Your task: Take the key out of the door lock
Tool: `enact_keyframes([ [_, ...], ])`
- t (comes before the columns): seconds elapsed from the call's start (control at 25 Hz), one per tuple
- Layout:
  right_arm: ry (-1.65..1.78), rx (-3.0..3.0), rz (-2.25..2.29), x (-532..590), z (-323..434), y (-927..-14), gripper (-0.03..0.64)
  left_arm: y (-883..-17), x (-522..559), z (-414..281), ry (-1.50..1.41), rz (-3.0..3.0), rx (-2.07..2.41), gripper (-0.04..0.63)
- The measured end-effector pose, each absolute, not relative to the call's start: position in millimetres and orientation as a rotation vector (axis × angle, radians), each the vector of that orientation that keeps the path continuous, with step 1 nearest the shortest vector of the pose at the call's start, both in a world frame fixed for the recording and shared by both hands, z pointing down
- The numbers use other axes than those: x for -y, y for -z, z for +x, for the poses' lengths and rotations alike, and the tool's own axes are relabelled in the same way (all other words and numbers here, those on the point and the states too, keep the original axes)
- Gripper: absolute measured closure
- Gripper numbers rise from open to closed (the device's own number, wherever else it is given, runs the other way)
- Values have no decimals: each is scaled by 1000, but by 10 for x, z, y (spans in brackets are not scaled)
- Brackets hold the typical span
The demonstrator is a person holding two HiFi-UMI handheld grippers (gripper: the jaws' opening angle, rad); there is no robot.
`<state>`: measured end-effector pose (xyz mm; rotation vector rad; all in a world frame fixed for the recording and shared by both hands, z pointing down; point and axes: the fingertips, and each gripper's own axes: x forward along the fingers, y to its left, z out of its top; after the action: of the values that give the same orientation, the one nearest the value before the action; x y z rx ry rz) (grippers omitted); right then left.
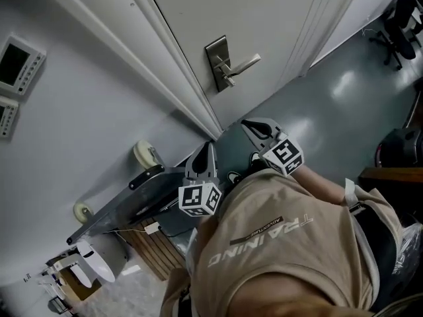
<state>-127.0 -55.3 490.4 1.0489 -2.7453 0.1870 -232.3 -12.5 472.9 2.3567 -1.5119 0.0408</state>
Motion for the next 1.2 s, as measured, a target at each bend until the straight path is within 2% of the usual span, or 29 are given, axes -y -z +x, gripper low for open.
enact_keyframes([
  [0.4,-206,2767,1020,681,-1396,-4897,601,-4879,229,-2155,-71,2351,1432,589],
  [0.72,125,2696,728,877,-1375,-4985,601,-4768,642,-1937,-125,2328,1501,589],
  [1.12,-36,2790,624,1484,-1111,-5157,601,-4670,1067,-1788,-200,2237,1700,589],
  [1.2,35,2779,586,1543,-1137,-5208,601,-4683,1031,-1796,-226,2200,1761,589],
])
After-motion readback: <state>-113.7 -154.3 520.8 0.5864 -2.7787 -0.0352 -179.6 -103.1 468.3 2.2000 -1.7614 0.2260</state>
